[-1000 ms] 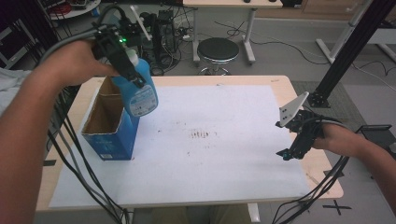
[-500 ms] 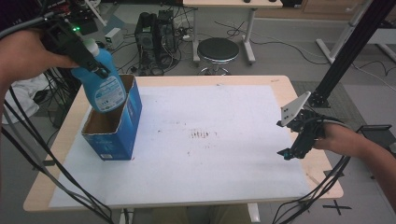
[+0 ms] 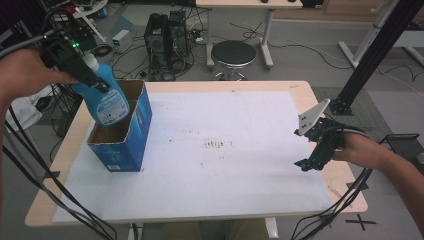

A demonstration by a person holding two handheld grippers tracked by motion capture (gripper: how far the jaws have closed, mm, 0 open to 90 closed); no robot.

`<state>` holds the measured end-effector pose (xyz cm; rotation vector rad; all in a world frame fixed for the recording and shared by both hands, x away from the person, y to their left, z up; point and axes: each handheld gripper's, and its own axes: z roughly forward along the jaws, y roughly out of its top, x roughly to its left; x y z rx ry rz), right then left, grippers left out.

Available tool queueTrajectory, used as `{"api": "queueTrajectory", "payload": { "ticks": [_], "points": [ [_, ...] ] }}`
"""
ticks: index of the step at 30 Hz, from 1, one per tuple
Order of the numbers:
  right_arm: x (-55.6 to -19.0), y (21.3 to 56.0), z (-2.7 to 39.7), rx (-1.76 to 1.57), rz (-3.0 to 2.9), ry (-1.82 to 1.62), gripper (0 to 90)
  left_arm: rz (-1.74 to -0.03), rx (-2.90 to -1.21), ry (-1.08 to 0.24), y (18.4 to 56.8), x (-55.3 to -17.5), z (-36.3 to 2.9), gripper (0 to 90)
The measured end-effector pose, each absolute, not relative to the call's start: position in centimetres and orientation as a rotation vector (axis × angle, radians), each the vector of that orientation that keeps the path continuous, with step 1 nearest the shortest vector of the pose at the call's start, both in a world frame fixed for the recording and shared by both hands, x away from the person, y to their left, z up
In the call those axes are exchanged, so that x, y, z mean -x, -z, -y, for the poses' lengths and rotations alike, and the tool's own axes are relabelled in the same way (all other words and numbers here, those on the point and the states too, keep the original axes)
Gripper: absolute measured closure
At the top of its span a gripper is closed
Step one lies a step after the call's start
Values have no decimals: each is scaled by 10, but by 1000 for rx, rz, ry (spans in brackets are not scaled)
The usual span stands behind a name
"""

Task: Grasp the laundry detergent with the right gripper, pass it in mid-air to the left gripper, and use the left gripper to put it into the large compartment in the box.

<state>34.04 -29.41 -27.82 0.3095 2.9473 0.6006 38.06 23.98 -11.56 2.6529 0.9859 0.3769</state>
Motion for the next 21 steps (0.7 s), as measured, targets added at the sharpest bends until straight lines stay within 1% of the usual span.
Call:
{"api": "queueTrajectory", "payload": {
  "ticks": [1,6,7,8,9,10,13,14,16,17,19,20,21],
  "points": [
    [-340,278,294,-312,-2945,-599,20,-974,-2669,-375,118,-382,-241,377],
    [-340,277,294,-327,-2950,-593,20,-997,-2647,-353,136,-386,-243,378],
    [-340,277,293,-329,-2953,-589,20,-982,-2668,-353,139,-388,-245,378],
    [-340,277,293,-331,-2954,-587,20,-993,-2651,-349,143,-388,-245,378],
    [-340,278,292,-322,-2948,-593,20,-921,-2755,-337,143,-392,-249,378],
    [-340,277,292,-328,-2954,-587,20,-908,-2767,-337,147,-393,-250,378],
    [-340,278,290,-329,-2956,-585,20,-917,-2764,-329,157,-394,-250,378],
    [-341,278,289,-316,-2950,-588,20,-935,-2740,-332,167,-395,-251,378],
    [-341,278,288,-327,-2951,-589,20,-922,-2768,-325,175,-398,-253,378],
    [-341,278,287,-324,-2956,-586,20,-940,-2744,-331,181,-397,-253,378],
    [-341,278,287,-320,-2955,-588,20,-924,-2761,-329,189,-400,-255,378],
    [-341,278,286,-335,-2953,-587,20,-988,-2666,-339,198,-398,-252,378],
    [-341,278,286,-330,-2954,-588,20,-977,-2674,-350,202,-399,-252,378]
  ]
}}
